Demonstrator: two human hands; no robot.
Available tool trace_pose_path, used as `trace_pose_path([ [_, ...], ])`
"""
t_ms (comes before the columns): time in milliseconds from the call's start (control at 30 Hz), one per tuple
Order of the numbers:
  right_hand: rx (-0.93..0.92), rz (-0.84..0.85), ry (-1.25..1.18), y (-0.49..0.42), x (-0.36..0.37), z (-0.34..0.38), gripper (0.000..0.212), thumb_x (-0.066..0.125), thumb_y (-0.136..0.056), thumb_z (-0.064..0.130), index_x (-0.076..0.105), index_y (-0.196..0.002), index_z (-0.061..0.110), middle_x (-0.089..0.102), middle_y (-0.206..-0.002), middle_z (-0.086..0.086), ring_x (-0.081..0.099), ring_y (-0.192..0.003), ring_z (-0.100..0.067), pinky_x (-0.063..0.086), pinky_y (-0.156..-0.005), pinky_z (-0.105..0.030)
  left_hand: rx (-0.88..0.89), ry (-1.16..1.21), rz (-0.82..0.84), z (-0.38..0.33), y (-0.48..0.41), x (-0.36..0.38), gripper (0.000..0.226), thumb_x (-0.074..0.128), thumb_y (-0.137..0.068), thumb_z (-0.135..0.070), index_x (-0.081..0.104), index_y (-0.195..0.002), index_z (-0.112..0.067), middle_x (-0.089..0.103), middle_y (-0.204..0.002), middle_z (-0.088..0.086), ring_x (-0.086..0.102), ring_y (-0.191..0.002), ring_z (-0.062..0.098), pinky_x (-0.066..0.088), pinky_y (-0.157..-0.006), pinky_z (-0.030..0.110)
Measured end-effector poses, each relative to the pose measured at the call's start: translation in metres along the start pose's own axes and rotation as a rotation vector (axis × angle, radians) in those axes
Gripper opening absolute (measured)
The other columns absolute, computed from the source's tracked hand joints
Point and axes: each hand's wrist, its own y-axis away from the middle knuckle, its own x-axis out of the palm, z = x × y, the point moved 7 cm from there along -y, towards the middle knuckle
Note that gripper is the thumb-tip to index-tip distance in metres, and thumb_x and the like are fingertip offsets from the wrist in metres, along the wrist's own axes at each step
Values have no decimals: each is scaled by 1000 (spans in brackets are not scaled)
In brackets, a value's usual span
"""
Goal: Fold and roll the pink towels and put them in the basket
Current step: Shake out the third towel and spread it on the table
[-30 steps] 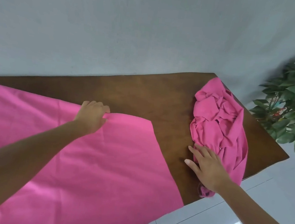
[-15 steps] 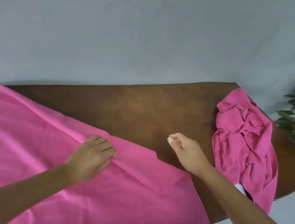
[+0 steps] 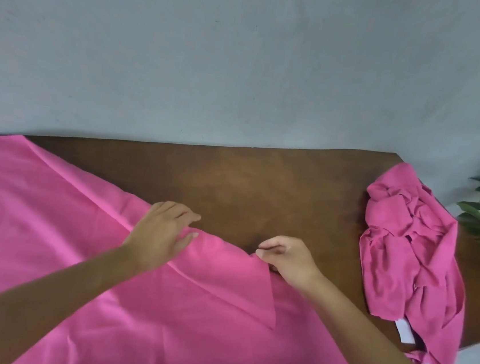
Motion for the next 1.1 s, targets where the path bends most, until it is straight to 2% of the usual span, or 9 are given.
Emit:
trace_pose_path([
  [67, -19, -40, -54, 2, 2, 4, 9, 81, -83, 14, 78, -88, 21, 77, -82, 8, 72, -79, -6, 52, -77, -22, -72, -18, 98, 18, -11, 8, 28, 64, -94, -39, 73, -115, -22, 70, -112, -5, 62, -111, 23, 44, -100, 41],
  [200, -91, -116, -117, 3, -4, 20, 11, 81, -82, 10, 78, -85, 20, 77, -82, 6, 73, -79, -7, 50, -75, -19, -88, 36, 168, 24, -21, 12, 5, 76, -88, -31, 73, -86, -27, 68, -97, -16, 55, -115, 18, 31, -99, 33],
  [433, -322, -235, -256, 9, -40, 80, 27, 73, -85, -4, 77, -93, 21, 76, -82, 11, 68, -77, 0, 48, -72, -13, -87, 139, -134, 32, -45, -30, 13, 80, -83, -11, 73, -82, -22, 68, -87, -11, 62, -92, 20, 51, -84, 48],
  [533, -447, -204, -211, 17, -46, 104, 37, 65, -89, -9, 77, -106, 20, 73, -87, 20, 60, -74, -2, 46, -73, -10, -61, 191, -278, 29, -50, -54, 3, 71, -92, -16, 71, -88, -17, 68, -91, -7, 59, -95, 21, 49, -86, 43],
  [600, -480, -183, -172, 20, -45, 103, 43, 62, -90, -9, 75, -114, 24, 65, -75, 24, 52, -70, -5, 42, -71, -9, -15, 197, -296, 26, -45, -57, 14, 60, -95, -23, 71, -93, -14, 68, -97, -5, 59, -99, 21, 49, -90, 38],
  [767, -411, 4, -27, 22, -9, 51, 60, 65, -89, -6, 61, -135, 33, 65, -77, 16, 49, -61, -5, 45, -66, -18, 155, 193, -118, 25, -6, -23, 16, 57, -92, -26, 71, -88, -18, 68, -111, -5, 58, -115, 20, 43, -102, 34],
  [867, -310, 72, 56, 21, 12, 20, 40, 69, -92, 5, 70, -120, 33, 75, -99, 9, 65, -79, -1, 52, -79, -25, 182, 210, 34, 24, 17, 1, 11, 59, -88, -28, 68, -85, -23, 66, -112, -10, 58, -114, 13, 41, -103, 26],
  [933, -252, 105, 13, 20, 18, 15, 21, 68, -96, 12, 76, -111, 23, 75, -108, 14, 68, -100, 0, 51, -91, -21, 169, 233, 102, 24, 23, 6, 12, 59, -90, -30, 65, -81, -25, 67, -107, -16, 59, -105, 6, 44, -97, 22],
  [1100, -76, 41, -236, 1, 26, 10, 15, 69, -96, 20, 76, -109, 21, 75, -111, 10, 67, -108, -2, 50, -92, -17, 8, 270, 113, 40, 5, 2, 21, 57, -97, -32, 57, -76, -27, 61, -93, -16, 58, -80, 5, 49, -70, 22],
])
